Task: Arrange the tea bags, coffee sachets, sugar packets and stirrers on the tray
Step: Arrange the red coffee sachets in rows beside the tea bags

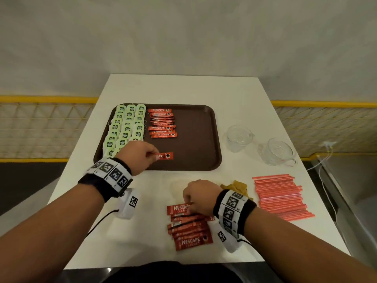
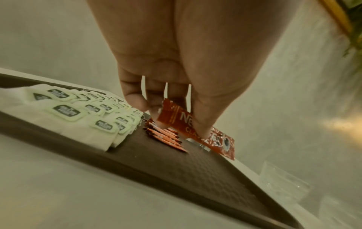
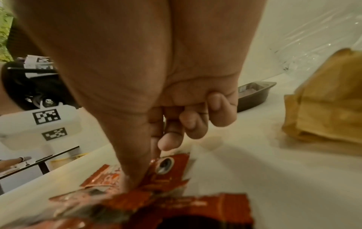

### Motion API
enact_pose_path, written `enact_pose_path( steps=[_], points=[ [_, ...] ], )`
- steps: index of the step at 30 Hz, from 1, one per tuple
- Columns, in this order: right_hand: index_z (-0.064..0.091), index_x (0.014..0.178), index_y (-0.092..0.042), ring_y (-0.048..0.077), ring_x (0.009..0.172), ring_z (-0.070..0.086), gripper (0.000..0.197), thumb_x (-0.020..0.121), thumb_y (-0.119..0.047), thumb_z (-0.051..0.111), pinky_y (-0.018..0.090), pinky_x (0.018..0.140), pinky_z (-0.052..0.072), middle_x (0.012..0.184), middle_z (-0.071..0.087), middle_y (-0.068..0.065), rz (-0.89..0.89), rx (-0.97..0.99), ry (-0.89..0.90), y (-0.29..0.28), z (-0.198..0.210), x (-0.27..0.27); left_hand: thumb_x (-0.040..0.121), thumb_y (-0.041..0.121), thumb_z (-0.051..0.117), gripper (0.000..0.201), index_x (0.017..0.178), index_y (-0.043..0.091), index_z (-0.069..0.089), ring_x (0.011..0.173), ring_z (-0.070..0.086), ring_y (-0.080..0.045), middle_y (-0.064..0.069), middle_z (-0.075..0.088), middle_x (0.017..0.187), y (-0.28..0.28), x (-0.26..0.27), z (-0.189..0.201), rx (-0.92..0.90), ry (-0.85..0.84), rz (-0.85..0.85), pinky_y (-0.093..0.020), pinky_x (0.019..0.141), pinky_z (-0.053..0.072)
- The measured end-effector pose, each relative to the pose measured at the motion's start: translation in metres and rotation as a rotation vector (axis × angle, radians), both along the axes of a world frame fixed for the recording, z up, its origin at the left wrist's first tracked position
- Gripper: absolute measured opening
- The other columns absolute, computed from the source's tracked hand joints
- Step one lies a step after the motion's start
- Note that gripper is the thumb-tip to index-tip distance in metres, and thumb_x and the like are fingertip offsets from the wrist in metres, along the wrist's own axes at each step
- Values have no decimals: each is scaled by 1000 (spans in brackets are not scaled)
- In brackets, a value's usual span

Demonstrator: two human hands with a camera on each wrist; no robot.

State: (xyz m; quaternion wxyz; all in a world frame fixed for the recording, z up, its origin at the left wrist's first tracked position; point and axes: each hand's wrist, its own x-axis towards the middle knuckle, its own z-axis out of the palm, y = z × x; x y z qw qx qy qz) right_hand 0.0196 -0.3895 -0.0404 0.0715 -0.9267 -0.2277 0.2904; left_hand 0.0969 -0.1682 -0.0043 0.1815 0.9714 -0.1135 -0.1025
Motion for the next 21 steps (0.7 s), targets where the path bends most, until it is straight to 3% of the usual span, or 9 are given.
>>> enact_pose_path(
  steps=[4,7,12,16,21],
  points=[
    [65,99,-19,24,98,59,17,86,-30,69,38,86,50,107,64,4,12,4,-7,2,0,-1,86,24,71,5,90,27,70,81,59,-8,10,64,84,-3,9,-3,19,15,90,-26,78,47],
    [62,93,-20,23,97,58,10,89,-29,66,36,86,48,106,65,3,-22,51,-24,-1,4,3,80,24,76,12,80,28,65,82,61,-9,11,64,83,-10,32,-5,42,26,136,-27,76,48],
    [57,83,-22,20,87,58,14,88,-29,68,33,79,48,95,66,-1,-124,142,-68,-11,17,7,78,29,77,10,81,27,68,87,61,-15,6,65,91,-27,72,-14,238,74,87,-25,77,48],
    [58,83,-24,17,83,57,14,89,-31,68,31,73,45,93,64,-3,-175,185,-109,-20,24,8,76,33,78,17,89,29,67,96,62,-21,2,64,99,-32,90,-20,332,74,57,-33,89,52],
    [64,89,-19,16,83,57,14,88,-32,69,29,71,42,94,66,-3,-249,215,-132,-26,28,10,80,25,76,5,80,28,73,87,62,-16,4,70,98,-37,104,-22,365,116,-11,-27,82,51]
  ],
)
